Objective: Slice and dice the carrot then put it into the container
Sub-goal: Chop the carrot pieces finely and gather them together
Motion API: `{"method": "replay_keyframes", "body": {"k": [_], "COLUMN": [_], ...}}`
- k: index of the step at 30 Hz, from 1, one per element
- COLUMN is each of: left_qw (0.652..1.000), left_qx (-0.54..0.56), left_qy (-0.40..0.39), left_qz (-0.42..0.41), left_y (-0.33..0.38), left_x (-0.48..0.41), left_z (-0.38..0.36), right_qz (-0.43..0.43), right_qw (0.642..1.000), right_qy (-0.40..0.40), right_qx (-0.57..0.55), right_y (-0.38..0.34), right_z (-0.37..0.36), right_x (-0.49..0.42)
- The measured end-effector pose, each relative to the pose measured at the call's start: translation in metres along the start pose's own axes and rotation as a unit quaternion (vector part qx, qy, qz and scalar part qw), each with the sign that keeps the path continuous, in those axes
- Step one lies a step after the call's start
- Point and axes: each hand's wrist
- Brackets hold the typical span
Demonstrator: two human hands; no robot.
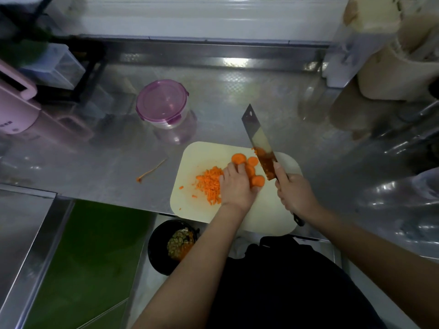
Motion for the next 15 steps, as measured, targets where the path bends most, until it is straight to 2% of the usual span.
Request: {"method": "replay_keyframes", "body": {"k": [8, 15], "left_qw": [0.999, 0.995], "left_qx": [0.006, 0.071], "left_qy": [-0.039, -0.064], "left_qz": [-0.014, 0.003], "left_y": [0.0, -0.001], "left_x": [-0.007, -0.007], "left_z": [0.001, 0.005], "right_qz": [0.013, 0.005], "right_qw": [1.0, 1.0], "right_qy": [0.018, 0.009], "right_qx": [0.007, 0.015], "right_y": [0.009, 0.016], "right_z": [0.001, 0.002], "right_x": [-0.001, -0.003]}}
Point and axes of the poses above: each hand's wrist, its own x-axis away from the middle knuckle, its own z-axis out of the back of the hand, y = z × x, and after that the axes turned 2 degrees about -x, right-handed
